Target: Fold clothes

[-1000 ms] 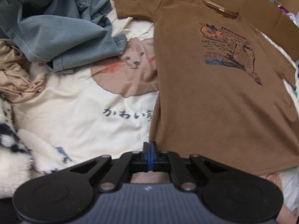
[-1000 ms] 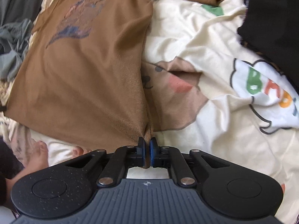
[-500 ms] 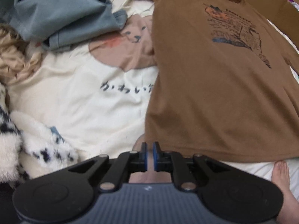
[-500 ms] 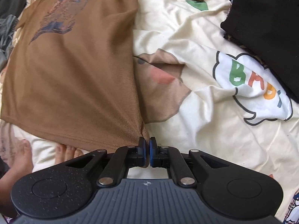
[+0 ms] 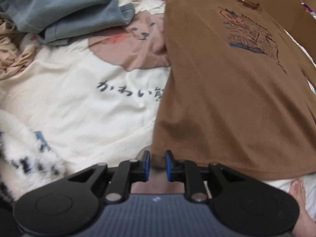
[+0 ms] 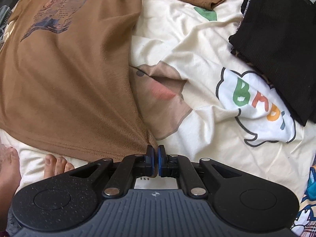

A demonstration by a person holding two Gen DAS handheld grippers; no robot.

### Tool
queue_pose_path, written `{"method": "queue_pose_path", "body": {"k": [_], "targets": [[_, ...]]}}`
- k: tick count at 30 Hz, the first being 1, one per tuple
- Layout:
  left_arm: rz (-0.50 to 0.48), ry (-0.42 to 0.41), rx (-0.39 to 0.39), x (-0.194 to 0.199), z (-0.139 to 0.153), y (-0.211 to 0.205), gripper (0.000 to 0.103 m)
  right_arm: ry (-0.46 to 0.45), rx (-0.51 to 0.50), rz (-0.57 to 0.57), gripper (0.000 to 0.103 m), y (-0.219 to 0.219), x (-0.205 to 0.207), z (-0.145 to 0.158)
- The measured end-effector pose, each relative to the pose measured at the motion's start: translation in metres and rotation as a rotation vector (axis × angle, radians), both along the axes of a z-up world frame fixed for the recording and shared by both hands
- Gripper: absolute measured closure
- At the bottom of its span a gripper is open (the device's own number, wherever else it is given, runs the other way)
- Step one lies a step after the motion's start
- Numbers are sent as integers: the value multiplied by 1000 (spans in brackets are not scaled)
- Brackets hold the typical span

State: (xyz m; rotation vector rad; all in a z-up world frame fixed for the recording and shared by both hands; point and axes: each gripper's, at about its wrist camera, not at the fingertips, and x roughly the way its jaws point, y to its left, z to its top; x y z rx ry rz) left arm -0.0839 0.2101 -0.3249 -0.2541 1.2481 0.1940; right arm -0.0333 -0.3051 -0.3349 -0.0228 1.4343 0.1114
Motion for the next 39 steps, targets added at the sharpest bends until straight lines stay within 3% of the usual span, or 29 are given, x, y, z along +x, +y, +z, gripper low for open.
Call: {"method": "queue_pose_path", "body": {"k": [6, 9, 16, 26, 30, 33, 39], "targets": [[1, -11, 17, 13, -11, -9, 81, 8, -5, 8, 102, 3, 2, 0], [3, -41, 26, 13, -7, -12, 99, 10, -6, 12, 102, 4, 2, -2], [8, -109, 101, -1, 16, -22, 100, 11, -4, 11, 102, 6, -1, -4], [-53, -130, 26, 16, 15, -59, 100, 10, 5, 1, 102, 8, -9, -9], [-84, -100, -3, 28, 0, -69, 92, 15, 5, -3, 102, 10, -9, -12], [-89, -84, -53, 30, -10, -70, 66, 20, 6, -4, 102, 11, -9, -15], [-73, -126, -140, 13, -2, -55, 67, 23, 10, -3, 102, 11, -10, -17]]}}
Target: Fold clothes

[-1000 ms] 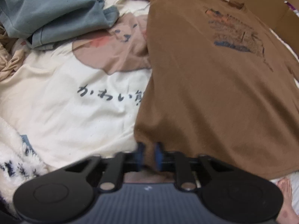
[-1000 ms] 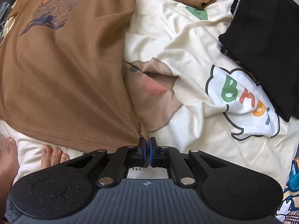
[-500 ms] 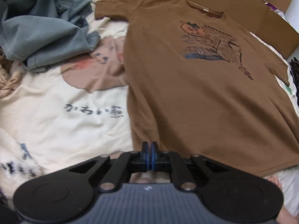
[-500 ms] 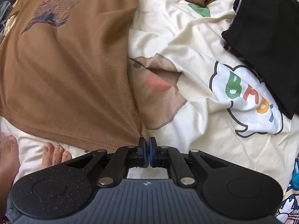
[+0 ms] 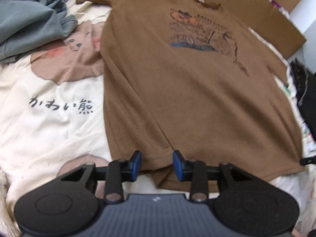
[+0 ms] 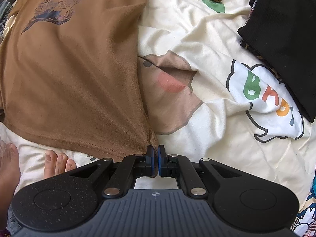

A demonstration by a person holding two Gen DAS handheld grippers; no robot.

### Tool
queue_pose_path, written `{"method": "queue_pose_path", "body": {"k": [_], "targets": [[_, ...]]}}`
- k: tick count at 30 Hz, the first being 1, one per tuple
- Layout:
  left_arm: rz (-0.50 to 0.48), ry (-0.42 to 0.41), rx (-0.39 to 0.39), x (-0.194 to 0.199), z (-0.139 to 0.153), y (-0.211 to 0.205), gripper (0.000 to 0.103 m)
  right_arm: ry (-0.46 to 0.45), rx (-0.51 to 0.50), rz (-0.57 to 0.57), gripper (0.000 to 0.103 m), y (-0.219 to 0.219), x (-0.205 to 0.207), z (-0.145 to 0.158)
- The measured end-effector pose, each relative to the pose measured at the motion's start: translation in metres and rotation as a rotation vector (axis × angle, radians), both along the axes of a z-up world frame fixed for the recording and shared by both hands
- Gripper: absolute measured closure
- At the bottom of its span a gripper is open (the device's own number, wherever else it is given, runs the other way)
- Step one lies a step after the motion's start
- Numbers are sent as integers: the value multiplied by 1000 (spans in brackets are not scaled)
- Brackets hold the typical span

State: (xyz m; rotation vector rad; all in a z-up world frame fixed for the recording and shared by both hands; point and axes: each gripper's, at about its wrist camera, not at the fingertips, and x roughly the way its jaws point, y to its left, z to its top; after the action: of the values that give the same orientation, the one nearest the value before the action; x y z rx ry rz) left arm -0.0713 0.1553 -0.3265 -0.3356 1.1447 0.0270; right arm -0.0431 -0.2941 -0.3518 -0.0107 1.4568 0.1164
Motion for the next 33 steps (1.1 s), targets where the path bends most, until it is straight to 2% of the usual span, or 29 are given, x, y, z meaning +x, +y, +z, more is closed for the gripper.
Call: {"method": "queue_pose_path", "body": {"k": [6, 10, 18, 20, 22, 23, 27, 33], "targets": [[70, -16, 12, -16, 13, 20, 67, -1, 5, -6, 102, -2, 2, -1], [122, 16, 22, -15, 9, 33, 67, -2, 7, -12, 102, -1, 2, -2], [213, 43, -63, -9, -6, 32, 67, -1, 13, -11, 102, -2, 3, -1], [248, 47, -85, -6, -13, 34, 71, 0, 13, -10, 102, -2, 4, 0], [270, 53, -91, -4, -15, 34, 93, 3, 13, -6, 102, -1, 5, 0], [279, 59, -93, -3, -15, 34, 97, 3, 10, -3, 102, 0, 6, 0], [276, 65, -50, -4, -8, 36, 98, -1, 12, -3, 102, -1, 8, 4], [275, 38, -13, -12, 19, 50, 99, -15, 24, 0, 102, -3, 6, 15]]}}
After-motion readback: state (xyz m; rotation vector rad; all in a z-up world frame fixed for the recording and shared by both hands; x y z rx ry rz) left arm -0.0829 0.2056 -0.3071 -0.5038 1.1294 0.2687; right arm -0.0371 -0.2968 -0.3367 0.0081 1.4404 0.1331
